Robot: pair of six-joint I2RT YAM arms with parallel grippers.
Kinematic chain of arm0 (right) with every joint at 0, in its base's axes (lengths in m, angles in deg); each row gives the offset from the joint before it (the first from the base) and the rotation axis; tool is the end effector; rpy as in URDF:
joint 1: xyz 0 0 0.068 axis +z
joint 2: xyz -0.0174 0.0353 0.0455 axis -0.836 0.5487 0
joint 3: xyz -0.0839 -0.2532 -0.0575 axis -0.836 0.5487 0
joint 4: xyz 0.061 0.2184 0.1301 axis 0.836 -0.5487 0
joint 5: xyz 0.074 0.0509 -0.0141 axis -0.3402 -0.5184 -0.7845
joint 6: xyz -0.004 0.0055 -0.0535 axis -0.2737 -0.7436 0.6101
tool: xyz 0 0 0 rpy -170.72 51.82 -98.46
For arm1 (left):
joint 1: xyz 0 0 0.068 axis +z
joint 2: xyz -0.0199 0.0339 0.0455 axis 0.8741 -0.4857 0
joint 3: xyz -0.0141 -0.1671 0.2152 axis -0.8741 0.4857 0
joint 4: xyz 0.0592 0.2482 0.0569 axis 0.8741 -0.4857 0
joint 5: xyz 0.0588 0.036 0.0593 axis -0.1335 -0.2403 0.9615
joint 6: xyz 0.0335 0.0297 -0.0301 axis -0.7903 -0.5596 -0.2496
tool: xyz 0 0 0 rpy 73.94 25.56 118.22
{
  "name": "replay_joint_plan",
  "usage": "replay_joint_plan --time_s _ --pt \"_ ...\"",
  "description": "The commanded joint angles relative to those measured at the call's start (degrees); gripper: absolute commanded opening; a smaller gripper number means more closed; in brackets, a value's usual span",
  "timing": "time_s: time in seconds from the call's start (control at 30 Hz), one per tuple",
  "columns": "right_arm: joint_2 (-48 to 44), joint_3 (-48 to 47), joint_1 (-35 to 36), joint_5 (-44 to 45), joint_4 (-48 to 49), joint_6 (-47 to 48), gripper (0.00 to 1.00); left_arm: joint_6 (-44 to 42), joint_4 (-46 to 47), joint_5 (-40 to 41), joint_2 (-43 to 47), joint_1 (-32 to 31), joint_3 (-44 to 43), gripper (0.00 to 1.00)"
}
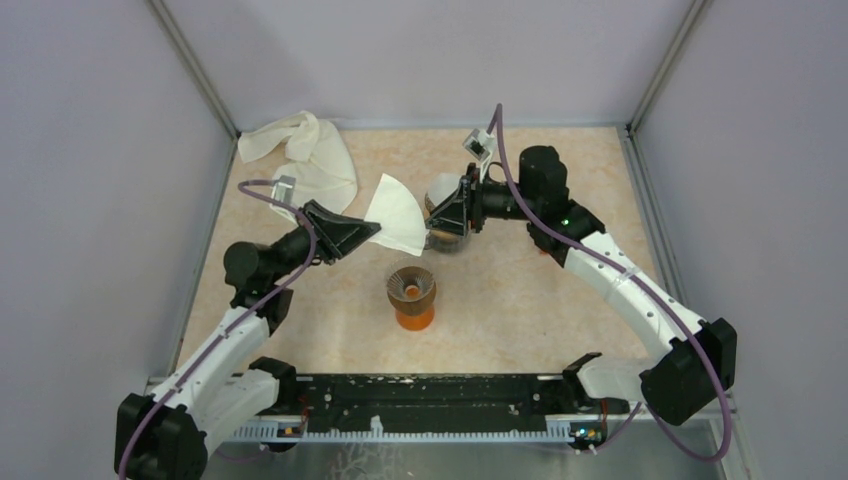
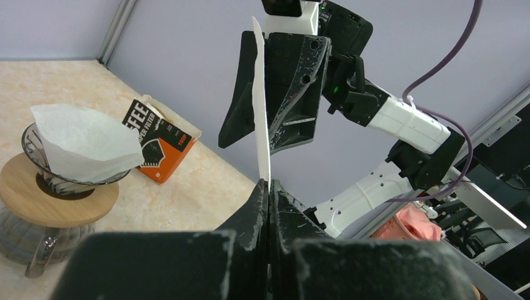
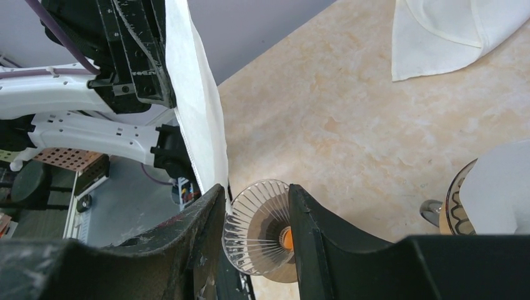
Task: Place the coffee filter in the dripper
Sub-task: Place the coffee filter in the coffee dripper.
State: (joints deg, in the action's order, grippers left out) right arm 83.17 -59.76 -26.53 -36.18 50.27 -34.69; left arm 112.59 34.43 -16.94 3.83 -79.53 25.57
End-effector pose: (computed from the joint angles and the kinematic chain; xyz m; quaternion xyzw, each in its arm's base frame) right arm 0.2279 0.1625 0.3765 -0.3157 0.6846 0.5214 0.3998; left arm 0.1731 -0.0833 0.3281 0.1377 0.5496 -0.6309 0.5300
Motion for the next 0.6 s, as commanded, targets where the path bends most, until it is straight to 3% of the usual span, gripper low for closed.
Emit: replay_joint_plan --time_s 0.0,0.37,0.57 --pt "-0.19 0.2 -0.4 -1.55 3.72 -0.2 0.43 1.07 3.86 -1.45 0.05 0.33 0.42 0.0" --pt "-0.27 1.01 0.48 -5.35 6.89 -1.78 0.43 2.78 6.23 -2.66 -0.97 0.31 0.76 0.0" --pt "0.07 1.51 1.86 -5.53 11.06 -4.46 0.43 6.44 13.48 -4.67 -4.11 0.23 1.59 0.0"
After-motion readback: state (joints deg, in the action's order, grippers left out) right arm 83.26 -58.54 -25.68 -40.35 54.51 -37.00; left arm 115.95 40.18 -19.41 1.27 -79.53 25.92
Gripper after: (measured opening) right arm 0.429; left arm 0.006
